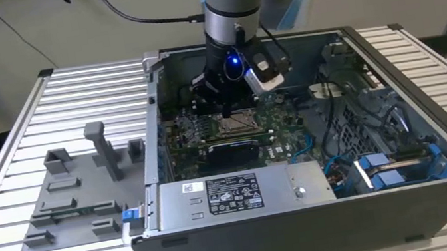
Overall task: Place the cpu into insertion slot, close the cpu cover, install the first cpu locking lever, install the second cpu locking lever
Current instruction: 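Install the second cpu locking lever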
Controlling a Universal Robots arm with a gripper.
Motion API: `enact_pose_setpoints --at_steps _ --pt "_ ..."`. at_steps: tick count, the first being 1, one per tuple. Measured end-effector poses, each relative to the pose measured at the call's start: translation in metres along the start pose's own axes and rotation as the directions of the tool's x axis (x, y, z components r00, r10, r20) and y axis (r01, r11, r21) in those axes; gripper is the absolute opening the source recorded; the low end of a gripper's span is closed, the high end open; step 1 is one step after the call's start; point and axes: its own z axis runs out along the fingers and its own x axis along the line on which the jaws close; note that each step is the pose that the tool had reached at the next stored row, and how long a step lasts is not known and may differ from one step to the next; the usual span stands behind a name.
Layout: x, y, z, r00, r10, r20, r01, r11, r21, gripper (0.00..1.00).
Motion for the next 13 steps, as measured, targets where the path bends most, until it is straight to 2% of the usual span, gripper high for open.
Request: enact_pose_setpoints --at_steps 5,13 --pt "-0.0001 -0.0002 0.0021 1.0 0.0 0.0008 0.0 1.0 -0.0032 0.11" --pt "-0.0001 0.0012 0.0118 1.0 0.0 0.0008 0.0 1.0 -0.003 0.11"
